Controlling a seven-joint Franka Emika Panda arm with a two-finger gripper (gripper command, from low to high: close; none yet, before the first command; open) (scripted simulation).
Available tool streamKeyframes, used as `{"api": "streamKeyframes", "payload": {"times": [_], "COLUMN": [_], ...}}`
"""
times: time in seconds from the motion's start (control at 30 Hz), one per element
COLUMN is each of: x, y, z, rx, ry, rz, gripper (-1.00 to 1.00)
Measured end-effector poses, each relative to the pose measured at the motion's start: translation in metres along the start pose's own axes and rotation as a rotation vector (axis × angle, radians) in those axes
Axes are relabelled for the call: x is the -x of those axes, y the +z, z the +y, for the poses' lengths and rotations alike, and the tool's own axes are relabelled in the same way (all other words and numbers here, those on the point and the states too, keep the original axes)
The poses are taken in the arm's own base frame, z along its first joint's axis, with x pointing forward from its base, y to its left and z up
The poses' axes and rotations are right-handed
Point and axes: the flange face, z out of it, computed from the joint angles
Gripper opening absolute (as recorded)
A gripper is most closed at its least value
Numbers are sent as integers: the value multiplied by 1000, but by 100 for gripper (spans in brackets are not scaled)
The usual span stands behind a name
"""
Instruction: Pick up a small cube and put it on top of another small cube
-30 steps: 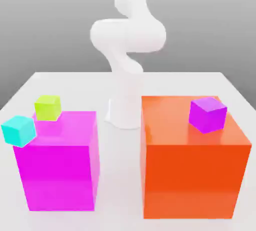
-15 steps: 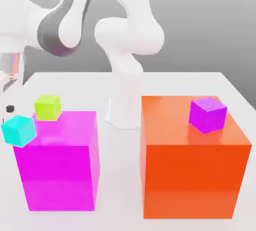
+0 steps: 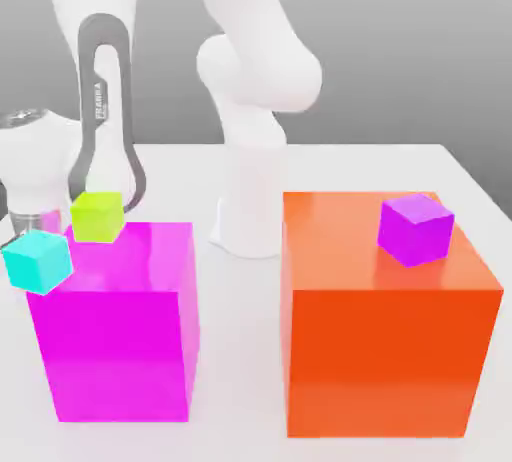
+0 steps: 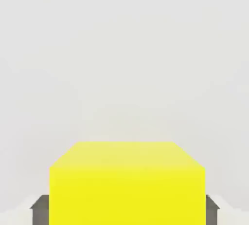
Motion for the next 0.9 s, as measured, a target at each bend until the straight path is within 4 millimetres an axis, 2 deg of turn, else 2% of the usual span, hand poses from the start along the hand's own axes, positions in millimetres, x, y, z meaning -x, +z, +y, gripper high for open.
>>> {"api": "streamKeyframes", "payload": {"times": [0.03,0.1,0.27,0.3,0.37,0.47,0.63,0.73,0.8,0.9], "x": [0,0,0,-3,2,26,57,73,92,122], "y": [4,-6,-51,-62,-92,-149,-260,-327,-339,-339], "z": [1,0,0,-6,-25,-48,-64,-56,-32,14], "rx": [1,1,1,-14,-55,-110,-204,-252,-215,-121], "ry": [0,0,0,-3,-55,-180,-372,-475,-530,-609], "rz": [0,0,-2,-2,-3,-2,22,43,32,10], "gripper": [-100,-100,-100,-100,-100,-100,-100,-100,-100,-100]}}
